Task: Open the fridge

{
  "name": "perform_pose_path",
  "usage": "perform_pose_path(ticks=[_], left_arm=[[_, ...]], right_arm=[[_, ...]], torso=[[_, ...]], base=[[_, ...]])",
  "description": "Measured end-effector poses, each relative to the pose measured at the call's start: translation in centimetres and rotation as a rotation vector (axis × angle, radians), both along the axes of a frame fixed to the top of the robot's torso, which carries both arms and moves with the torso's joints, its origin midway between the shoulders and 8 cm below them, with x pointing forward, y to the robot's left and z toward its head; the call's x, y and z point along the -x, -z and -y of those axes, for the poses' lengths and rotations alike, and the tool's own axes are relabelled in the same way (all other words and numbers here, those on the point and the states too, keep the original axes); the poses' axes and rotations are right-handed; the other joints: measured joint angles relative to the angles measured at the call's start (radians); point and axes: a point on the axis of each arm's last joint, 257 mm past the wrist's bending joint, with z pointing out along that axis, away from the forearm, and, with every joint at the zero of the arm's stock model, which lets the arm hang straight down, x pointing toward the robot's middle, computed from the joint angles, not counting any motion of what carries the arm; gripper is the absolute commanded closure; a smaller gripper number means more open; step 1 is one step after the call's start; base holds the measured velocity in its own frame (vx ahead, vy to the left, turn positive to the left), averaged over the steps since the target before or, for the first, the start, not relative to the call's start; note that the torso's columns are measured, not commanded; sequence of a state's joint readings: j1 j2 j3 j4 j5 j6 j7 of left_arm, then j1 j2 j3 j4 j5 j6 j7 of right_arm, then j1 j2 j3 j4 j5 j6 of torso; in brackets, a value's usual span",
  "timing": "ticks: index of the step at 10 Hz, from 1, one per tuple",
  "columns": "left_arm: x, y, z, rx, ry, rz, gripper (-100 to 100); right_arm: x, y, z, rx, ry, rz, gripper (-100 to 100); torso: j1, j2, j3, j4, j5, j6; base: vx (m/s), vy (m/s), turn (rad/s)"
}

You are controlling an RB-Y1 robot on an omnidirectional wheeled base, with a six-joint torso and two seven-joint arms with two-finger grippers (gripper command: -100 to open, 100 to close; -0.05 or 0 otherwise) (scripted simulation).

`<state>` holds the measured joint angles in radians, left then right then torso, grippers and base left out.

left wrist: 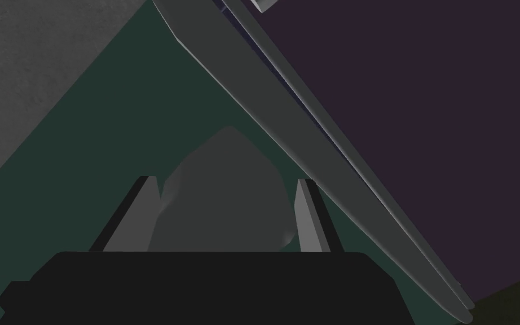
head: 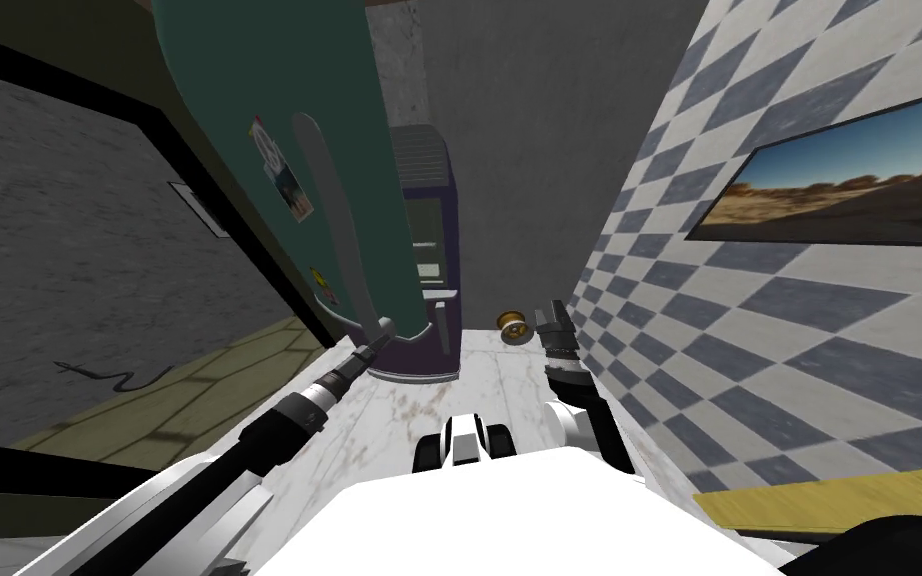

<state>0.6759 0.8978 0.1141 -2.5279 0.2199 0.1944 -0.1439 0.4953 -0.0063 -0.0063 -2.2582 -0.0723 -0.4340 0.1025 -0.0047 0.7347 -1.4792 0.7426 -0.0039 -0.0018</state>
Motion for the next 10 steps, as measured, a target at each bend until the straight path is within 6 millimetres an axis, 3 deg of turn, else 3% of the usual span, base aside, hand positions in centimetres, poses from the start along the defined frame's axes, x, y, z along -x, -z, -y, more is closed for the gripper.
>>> perform_pose_path(ticks=[10], left_arm=[[1.7,0.5,3.8,0.005,0.151,-0.018,100]], right_arm=[[0.0,0.0,0.0,0.0,0.0,0.0,0]], torso=[[0.017,-0.001,-0.003,0.002,0.002,0.0]], base=[[-0.136,0.217,-0.08]])
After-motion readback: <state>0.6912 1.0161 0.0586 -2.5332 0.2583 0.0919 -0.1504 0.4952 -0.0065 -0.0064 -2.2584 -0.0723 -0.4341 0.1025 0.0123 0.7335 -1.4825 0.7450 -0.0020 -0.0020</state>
